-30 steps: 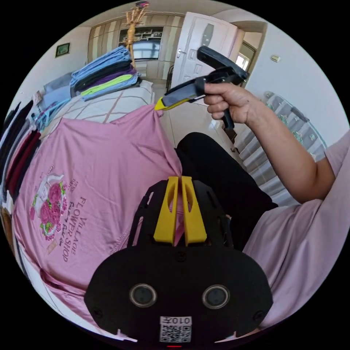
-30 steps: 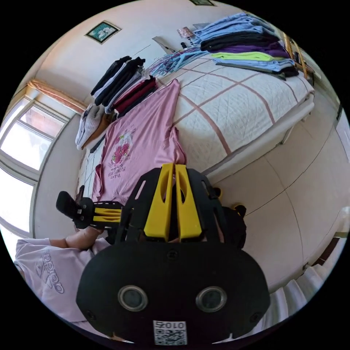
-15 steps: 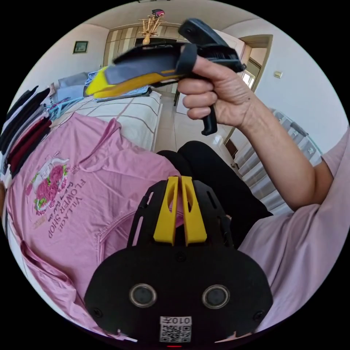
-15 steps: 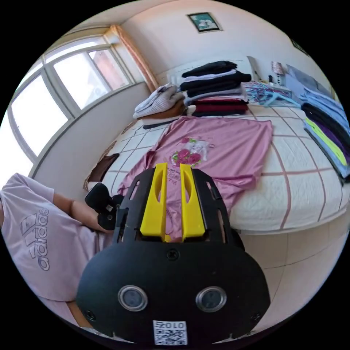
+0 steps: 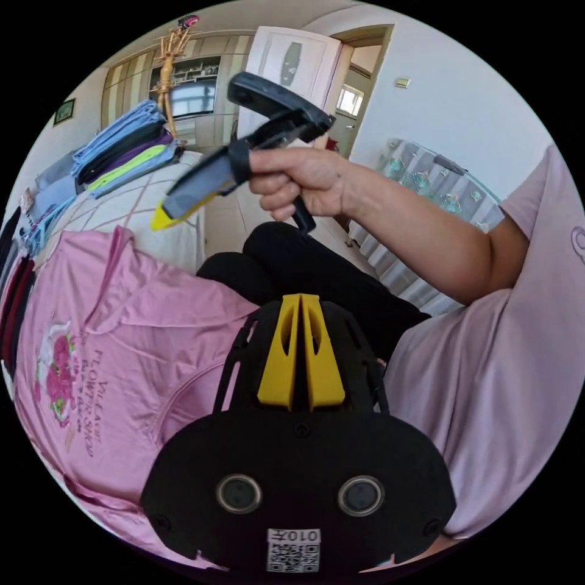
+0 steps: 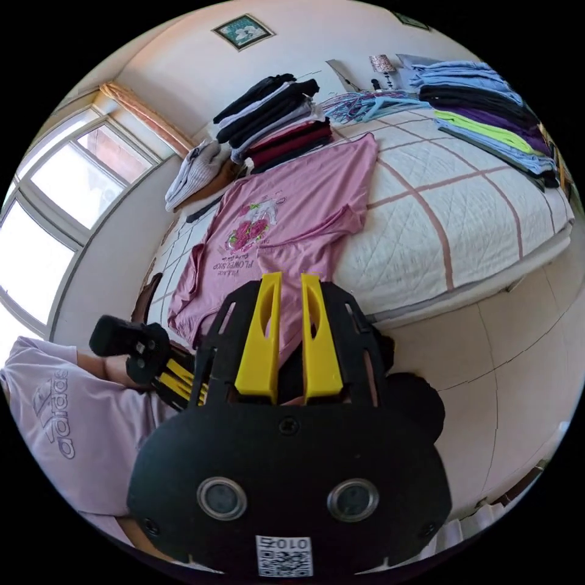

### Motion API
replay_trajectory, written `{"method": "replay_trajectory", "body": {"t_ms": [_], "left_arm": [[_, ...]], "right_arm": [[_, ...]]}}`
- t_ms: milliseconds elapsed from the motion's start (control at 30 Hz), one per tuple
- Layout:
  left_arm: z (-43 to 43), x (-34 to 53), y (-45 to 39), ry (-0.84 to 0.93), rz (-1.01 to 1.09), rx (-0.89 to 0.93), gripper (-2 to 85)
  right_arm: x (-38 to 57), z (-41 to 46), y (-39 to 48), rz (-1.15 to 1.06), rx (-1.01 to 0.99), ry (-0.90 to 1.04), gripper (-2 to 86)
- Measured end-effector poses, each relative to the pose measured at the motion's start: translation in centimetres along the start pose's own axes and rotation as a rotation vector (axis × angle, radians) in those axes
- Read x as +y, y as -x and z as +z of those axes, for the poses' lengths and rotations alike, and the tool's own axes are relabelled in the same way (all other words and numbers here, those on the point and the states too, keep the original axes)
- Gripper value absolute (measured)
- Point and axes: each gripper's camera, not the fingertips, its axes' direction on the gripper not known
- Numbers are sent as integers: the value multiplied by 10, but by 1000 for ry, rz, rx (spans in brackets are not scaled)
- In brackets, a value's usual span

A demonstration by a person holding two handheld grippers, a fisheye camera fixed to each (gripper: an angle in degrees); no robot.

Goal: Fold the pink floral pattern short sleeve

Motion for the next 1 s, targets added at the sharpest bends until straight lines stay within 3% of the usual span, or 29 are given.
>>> {"method": "replay_trajectory", "body": {"t_ms": [133,300,367,533,633,767,1000], "left_arm": [[-43,13,9,-4,-39,-205,-2],[-62,24,40,-16,-133,-292,-1],[-68,18,54,-30,-140,-329,1],[-46,-9,89,43,-119,-358,7],[-19,-14,118,157,-185,-267,12],[-89,-5,71,-23,-111,-387,28],[-155,80,-33,183,-28,-541,55]], "right_arm": [[20,27,41,-156,105,71,67],[55,104,78,-256,209,285,64],[67,107,88,-283,269,231,61],[79,115,92,-279,313,264,56],[85,118,92,-281,292,239,66],[114,98,109,-447,370,103,93],[161,121,110,-586,382,149,112]]}}
